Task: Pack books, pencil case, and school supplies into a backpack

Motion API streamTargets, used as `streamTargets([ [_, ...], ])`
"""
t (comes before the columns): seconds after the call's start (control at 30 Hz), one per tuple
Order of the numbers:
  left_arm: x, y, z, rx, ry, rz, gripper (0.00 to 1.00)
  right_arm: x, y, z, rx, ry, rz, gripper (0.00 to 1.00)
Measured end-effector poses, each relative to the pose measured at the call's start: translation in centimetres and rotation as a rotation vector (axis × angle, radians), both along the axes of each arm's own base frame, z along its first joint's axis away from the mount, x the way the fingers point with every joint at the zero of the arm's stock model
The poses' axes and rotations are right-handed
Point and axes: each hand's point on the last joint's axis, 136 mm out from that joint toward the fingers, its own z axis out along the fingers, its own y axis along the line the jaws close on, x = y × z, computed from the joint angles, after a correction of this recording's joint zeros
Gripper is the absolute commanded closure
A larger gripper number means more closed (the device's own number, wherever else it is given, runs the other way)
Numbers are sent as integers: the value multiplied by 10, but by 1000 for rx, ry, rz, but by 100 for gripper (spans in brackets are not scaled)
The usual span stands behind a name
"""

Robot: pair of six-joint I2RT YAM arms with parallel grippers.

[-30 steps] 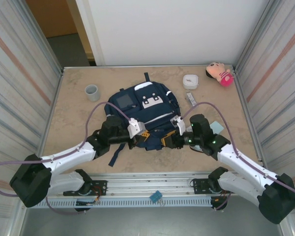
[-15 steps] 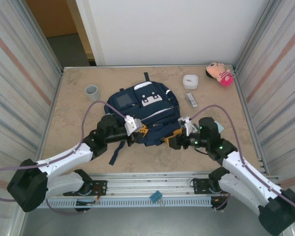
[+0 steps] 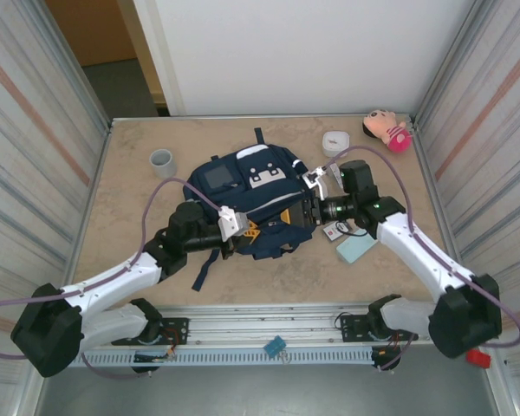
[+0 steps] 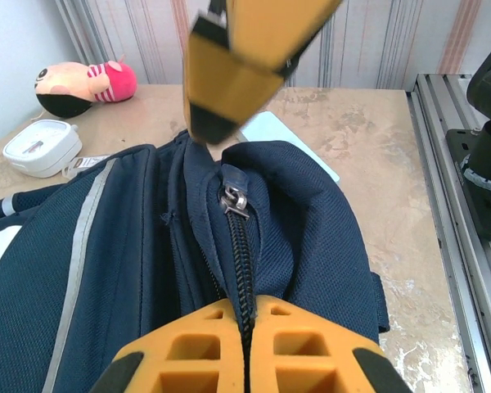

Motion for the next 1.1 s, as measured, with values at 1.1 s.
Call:
streamTargets([
  [1.1,-7,-4,-1,-6,7,-49,100,-9,21,-21,6,118,17,52],
])
